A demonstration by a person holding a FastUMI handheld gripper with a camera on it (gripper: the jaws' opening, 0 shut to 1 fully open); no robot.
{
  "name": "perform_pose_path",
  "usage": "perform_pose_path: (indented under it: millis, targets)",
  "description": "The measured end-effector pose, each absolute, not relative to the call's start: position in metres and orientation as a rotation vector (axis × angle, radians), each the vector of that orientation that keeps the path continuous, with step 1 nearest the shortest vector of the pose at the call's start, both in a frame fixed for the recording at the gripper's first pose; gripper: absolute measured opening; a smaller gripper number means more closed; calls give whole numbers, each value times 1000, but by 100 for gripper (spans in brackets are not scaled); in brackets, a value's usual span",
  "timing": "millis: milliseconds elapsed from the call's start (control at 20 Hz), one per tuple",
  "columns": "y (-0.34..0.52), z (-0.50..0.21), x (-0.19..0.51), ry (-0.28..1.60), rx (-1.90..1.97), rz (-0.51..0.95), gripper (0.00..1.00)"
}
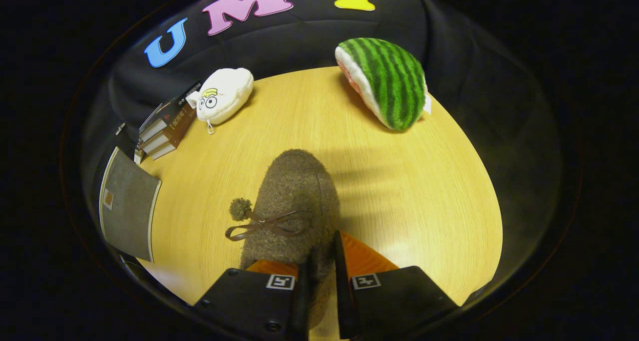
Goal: Open the storage box then place both shoes into the box .Put the left shoe in first, then the right shoe, with the right side of both shoes facing outward in a uniform manner.
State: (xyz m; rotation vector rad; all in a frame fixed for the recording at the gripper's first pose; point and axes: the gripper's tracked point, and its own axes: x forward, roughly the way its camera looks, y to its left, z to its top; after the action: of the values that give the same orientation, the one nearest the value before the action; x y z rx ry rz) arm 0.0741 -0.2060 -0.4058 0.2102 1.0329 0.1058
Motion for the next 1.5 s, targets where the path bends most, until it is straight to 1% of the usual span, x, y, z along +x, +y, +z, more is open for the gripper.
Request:
perform_pose_path:
  millis: [50, 100, 200, 350, 450, 750, 950, 1150, 1350, 1500]
  targets:
    - [-209, -404, 75, 1021, 208, 93, 23]
    - [-208, -405, 76, 1012, 194, 104, 10]
    - [-203, -403, 74, 1009, 189, 137, 5]
    - [-195, -394, 73, 1018, 240, 127, 5]
    - [-187, -372, 77, 972, 238, 131, 5]
    - [-133, -265, 77, 837, 328, 139, 5]
    - [-74, -193, 71, 773, 429, 143, 5]
    - [-4, -141, 68, 724, 509, 158, 5]
    - [79, -111, 59, 700, 559, 210, 5]
    - [130, -113, 60, 699, 548, 209, 5]
